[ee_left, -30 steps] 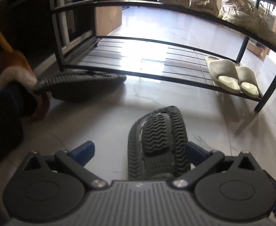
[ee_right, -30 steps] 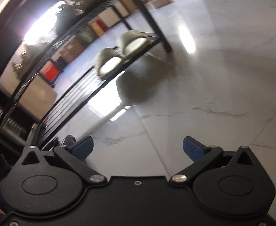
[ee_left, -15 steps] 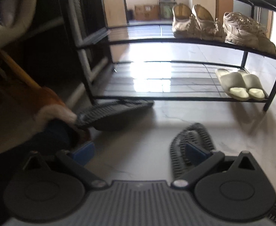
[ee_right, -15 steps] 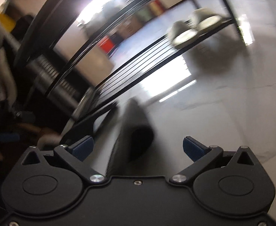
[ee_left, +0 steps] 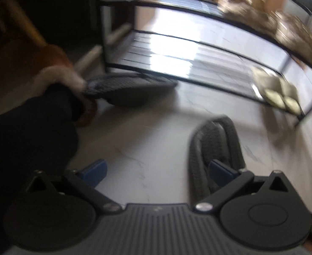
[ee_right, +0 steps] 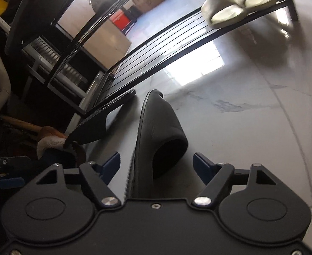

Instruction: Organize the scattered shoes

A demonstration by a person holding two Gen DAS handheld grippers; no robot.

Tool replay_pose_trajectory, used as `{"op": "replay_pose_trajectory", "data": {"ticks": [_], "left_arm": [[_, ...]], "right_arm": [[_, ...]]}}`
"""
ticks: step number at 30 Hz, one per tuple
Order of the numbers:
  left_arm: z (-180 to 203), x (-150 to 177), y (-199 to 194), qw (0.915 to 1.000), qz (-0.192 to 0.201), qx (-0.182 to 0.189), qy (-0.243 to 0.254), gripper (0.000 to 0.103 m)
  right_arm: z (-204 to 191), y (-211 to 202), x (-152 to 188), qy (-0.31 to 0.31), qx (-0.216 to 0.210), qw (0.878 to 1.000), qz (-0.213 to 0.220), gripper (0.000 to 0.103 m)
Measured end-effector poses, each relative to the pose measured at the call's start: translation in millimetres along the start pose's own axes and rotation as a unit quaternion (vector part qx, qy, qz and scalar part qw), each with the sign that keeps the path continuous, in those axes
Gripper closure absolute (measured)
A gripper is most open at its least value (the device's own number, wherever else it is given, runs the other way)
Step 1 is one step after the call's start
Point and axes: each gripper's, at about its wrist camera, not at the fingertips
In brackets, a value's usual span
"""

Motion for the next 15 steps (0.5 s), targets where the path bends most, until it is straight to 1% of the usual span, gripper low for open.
{"op": "replay_pose_trajectory", "data": {"ticks": [1,4,6,7,8,9,10,11,12,15], "left_arm": [[-7.2,-1.9,-3.3,0.9996,0.015,-0.008,-0.020,0.001],[-18.4,-3.8,-7.0,0.9977,0.029,-0.011,-0.061,0.001],[-18.1,-4.0,-6.2,0.9976,0.026,-0.014,-0.062,0.001],[-17.7,-3.8,-5.6,0.9978,0.024,-0.018,-0.059,0.001],[-17.2,-3.6,-5.1,0.9980,0.024,-0.021,-0.055,0.001],[-17.0,-3.5,-5.3,0.9980,0.025,-0.023,-0.053,0.001],[-17.3,-3.2,-5.7,0.9980,0.026,-0.022,-0.053,0.001],[-17.5,-2.9,-6.0,0.9981,0.026,-0.021,-0.053,0.001],[-17.7,-2.9,-5.7,0.9981,0.024,-0.020,-0.052,0.001],[-18.0,-2.8,-4.9,0.9984,0.018,-0.015,-0.052,0.001]], "right_arm": [[-0.9,5.8,-1.9,0.007,-0.006,1.000,-0.011,0.026],[-2.8,28.0,-5.0,0.024,-0.011,0.999,-0.036,0.026],[-9.1,42.5,-5.2,0.017,-0.004,0.999,-0.051,0.027],[-13.7,47.9,-4.2,0.003,0.008,0.998,-0.057,0.039],[-21.3,53.9,-2.1,-0.025,0.030,0.997,-0.064,0.058],[-29.0,59.9,0.0,-0.053,0.052,0.995,-0.072,0.067],[-35.5,63.0,2.3,-0.076,0.067,0.992,-0.074,0.067],[-40.2,62.0,4.9,-0.092,0.070,0.991,-0.069,0.070],[-44.0,60.3,6.8,-0.104,0.071,0.990,-0.065,0.076],[-49.2,51.4,8.8,-0.113,0.063,0.990,-0.049,0.082]]}}
Point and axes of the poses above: each gripper's, at about its wrist camera, not at the fingertips, and y roughly the way its jaws point, z to its right, x to its underside, and after that the axes turned 6 degrees about x, right-handed
